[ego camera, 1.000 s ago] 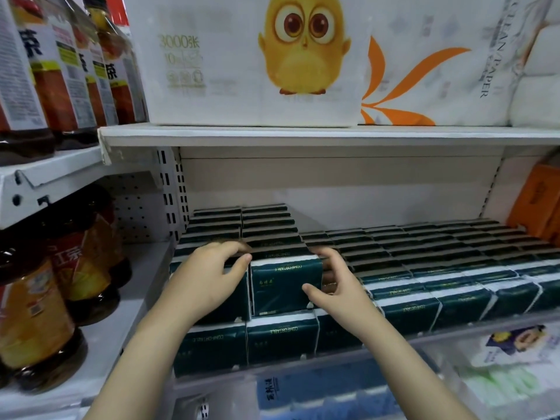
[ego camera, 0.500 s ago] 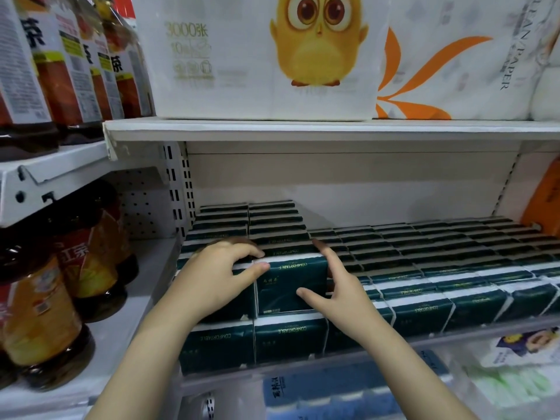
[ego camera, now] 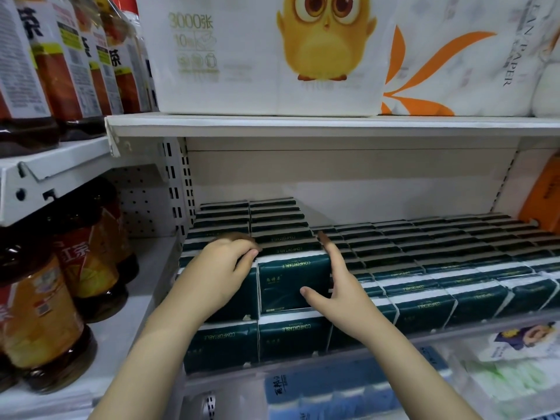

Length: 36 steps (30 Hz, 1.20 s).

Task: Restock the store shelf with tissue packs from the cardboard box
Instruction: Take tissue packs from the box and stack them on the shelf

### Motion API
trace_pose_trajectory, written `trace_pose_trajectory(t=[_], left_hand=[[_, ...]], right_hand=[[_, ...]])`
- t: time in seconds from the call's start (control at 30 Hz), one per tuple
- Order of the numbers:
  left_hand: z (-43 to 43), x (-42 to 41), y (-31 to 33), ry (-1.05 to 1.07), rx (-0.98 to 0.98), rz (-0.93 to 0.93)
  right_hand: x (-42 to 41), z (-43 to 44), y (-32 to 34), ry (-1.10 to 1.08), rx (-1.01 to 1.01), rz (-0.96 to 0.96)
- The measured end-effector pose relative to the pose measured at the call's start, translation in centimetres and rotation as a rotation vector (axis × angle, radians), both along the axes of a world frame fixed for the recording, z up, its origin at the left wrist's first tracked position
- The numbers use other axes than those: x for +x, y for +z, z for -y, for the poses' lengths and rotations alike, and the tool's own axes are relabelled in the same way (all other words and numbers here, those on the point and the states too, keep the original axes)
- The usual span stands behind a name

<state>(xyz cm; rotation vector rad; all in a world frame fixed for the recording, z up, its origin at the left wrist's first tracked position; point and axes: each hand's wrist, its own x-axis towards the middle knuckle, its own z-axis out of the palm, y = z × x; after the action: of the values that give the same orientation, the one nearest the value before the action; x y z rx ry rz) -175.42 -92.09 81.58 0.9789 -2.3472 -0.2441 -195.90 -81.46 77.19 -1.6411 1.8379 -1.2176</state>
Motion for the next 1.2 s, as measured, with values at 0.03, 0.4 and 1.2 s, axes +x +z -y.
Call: trace_pose_trajectory(t=[0.03, 0.4, 1.2], left_hand=[[-0.1, -0.1, 0.0, 0.012, -0.021, 0.002], [-1.1, -0.2, -0.3, 0.083, -0.239, -0.036], [-3.0, -1.3, 0.1, 0.005, -0.46, -0.08]], right_hand=[[0.0, 0.0, -0.1, -0.002, -0.027, 0.001], [-0.5, -0.1, -0.1, 0.003, -0.087, 0.014], [0.4, -1.7, 0.6, -0.113, -0.225, 0.212]])
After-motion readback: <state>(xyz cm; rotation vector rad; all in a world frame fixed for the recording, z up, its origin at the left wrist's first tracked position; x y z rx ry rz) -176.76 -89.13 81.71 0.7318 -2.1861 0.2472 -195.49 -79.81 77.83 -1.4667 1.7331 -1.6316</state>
